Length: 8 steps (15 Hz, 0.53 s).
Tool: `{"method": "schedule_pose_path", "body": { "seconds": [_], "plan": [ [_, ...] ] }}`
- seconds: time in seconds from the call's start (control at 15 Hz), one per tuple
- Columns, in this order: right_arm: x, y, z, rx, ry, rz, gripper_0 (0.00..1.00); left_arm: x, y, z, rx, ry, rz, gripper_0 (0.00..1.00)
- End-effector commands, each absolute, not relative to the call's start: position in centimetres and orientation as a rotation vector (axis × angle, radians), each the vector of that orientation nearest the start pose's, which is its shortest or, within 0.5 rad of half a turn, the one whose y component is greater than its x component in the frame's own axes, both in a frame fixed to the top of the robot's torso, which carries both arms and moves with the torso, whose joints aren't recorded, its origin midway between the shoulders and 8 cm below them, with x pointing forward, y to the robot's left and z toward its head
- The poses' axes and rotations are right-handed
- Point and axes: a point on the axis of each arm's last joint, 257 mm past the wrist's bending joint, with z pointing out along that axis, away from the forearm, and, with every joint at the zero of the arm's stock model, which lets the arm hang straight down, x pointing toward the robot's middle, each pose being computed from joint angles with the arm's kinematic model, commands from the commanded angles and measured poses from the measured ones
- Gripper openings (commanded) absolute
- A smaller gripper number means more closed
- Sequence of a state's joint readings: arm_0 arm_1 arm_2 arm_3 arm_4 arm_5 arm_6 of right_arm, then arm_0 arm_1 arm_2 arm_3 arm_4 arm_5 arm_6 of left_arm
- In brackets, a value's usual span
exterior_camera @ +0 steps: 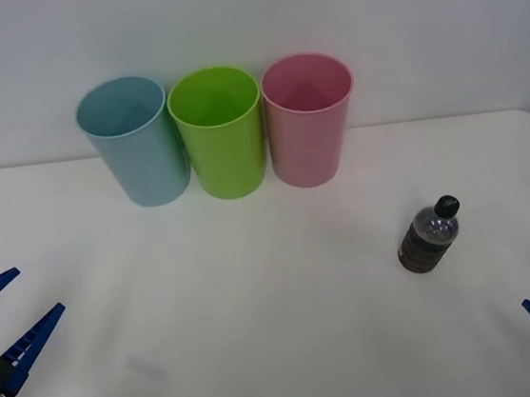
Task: Grasp the object on the table and drop it into the matching bin: aluminum can to the light blue bin, PET bottle to the pink bin.
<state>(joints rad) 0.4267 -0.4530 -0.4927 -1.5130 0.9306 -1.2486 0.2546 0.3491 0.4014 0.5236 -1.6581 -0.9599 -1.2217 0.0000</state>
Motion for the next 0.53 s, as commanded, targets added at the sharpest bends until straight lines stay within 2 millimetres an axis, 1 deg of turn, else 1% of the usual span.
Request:
{"method": "schedule_pose_path", "body": {
  "seconds": [0.07, 0.2, 0.53],
  "plan": [
    [31.2, -35.7, -24.4, -0.553, 1.561, 0.414, 1.00, 34.2, 33.0, -16.9, 0.465, 1.441, -0.567, 1.00],
    [31.5, -35.7, -24.8, -0.553, 1.571, 0.402, 1.00, 34.2, 33.0, -16.9, 0.465, 1.441, -0.567, 1.00],
    [32.7, -34.7, -26.5, -0.528, 1.603, 0.388, 1.00, 34.2, 33.0, -16.9, 0.465, 1.441, -0.567, 1.00]
  ]
}}
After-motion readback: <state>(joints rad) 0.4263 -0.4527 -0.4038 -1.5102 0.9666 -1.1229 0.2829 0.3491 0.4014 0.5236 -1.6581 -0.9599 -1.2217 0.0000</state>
